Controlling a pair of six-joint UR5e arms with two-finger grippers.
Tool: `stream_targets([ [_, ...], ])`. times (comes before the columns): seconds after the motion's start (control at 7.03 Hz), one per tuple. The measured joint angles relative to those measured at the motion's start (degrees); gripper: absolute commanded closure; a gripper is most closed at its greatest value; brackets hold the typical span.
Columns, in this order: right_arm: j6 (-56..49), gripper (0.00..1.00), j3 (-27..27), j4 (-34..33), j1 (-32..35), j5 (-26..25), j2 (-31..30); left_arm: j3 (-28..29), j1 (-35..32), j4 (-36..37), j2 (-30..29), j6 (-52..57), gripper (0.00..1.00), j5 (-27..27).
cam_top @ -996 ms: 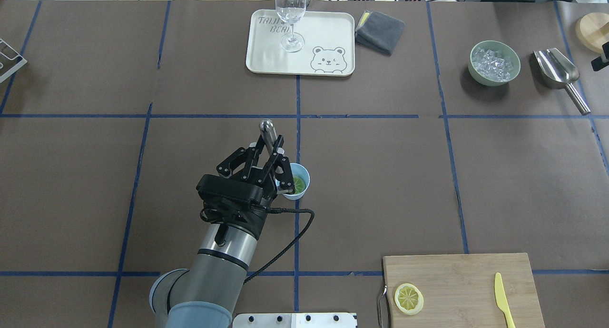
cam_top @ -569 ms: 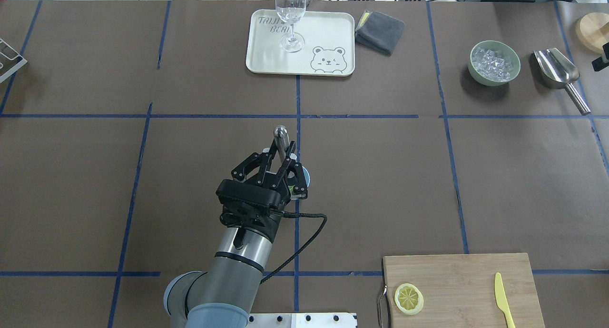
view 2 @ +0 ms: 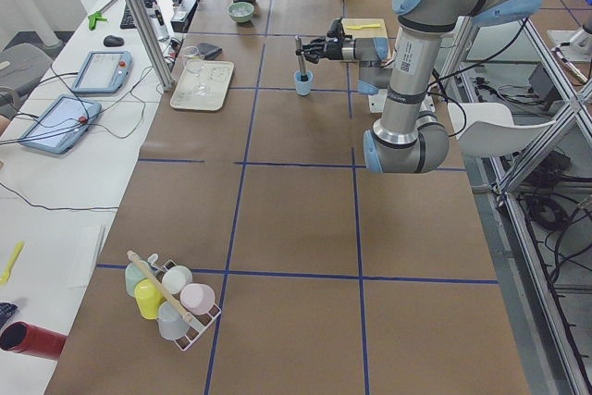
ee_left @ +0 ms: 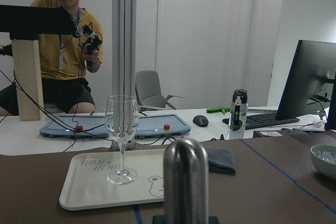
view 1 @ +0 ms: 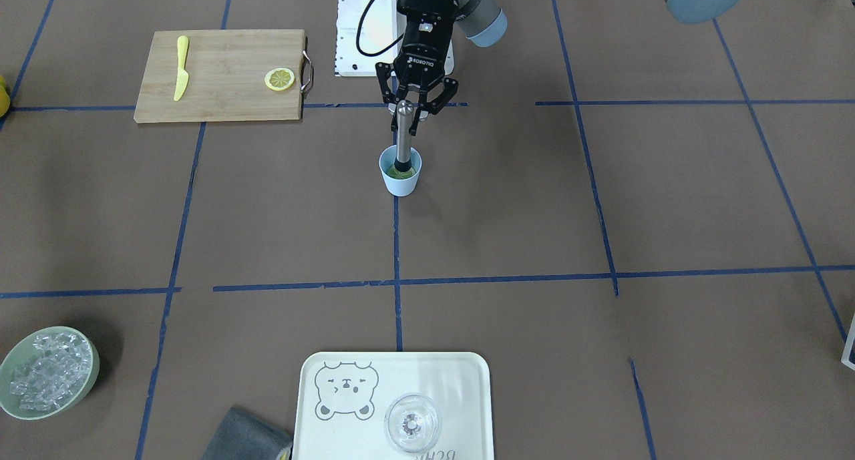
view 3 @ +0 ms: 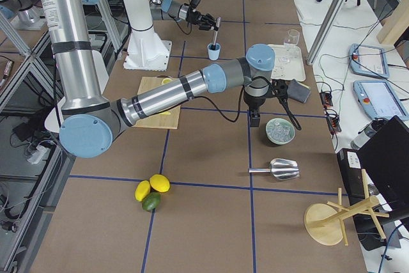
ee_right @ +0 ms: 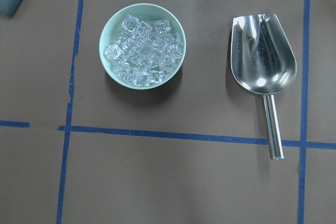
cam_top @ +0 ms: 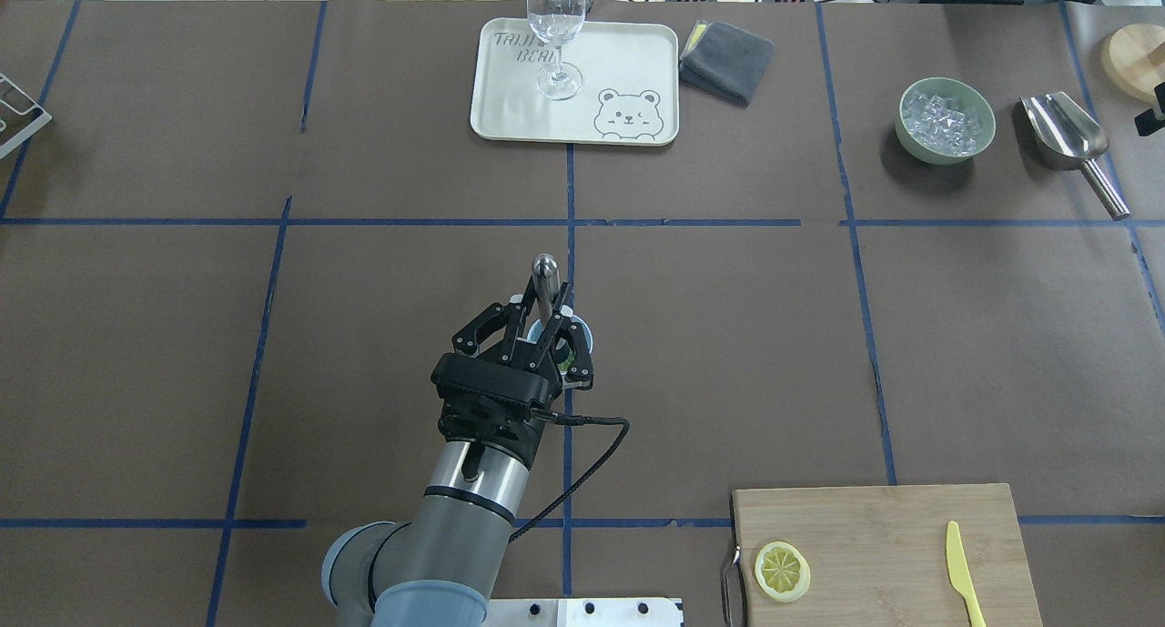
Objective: Squeeze lemon into cup
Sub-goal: 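Press the steel rod down into the cup onto the lemon slice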
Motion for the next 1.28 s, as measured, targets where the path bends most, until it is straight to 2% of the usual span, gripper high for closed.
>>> stream_targets([
  [0.71, -0.19, 0.00, 0.00, 0.00, 0.28, -0.01, 0.05, 2.66, 0.08, 0.00, -0.36, -2.23, 1.00, -1.68],
  [1.28, -0.26, 0.00, 0.20, 0.08, 0.82, 0.04, 0.11, 0.96, 0.04, 0.00, 0.04, -1.89, 1.00, -1.83],
])
